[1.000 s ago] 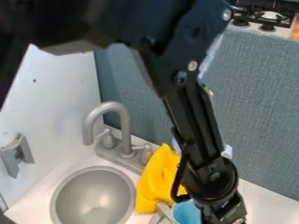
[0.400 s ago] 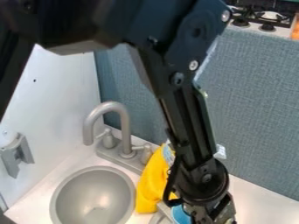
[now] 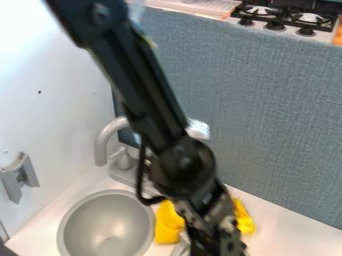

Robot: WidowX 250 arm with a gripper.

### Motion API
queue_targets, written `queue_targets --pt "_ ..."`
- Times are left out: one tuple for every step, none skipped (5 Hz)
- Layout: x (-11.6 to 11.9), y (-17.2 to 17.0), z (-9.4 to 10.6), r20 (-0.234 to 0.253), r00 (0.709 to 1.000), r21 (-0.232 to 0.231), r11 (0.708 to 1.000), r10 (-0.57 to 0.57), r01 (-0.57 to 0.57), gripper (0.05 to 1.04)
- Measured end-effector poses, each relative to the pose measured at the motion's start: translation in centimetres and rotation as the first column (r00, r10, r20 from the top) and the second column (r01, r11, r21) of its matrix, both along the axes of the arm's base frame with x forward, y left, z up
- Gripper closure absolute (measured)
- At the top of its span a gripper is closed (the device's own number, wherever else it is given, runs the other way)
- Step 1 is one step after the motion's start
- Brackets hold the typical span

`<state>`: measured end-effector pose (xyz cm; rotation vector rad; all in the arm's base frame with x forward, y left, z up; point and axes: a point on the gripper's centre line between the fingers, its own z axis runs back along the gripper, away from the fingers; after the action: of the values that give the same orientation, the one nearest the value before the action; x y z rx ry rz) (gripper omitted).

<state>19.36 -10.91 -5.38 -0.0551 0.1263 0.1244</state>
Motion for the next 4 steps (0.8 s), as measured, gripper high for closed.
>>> queue_targets --pt "-0.1 2.6 0.0 -0.006 0.994 0.056 0.993 0.105 -0.105 0.547" --pt "1.1 5.2 -0.6 0.028 0.982 0.096 0.978 0.185 -0.187 0.547" --pt "1.9 7.4 -1.6 0.066 0.974 0.119 0.967 0.219 -0.225 0.547" --pt "2.5 8.2 -2.9 0.051 0.966 0.151 0.954 0.253 -0.258 0.547"
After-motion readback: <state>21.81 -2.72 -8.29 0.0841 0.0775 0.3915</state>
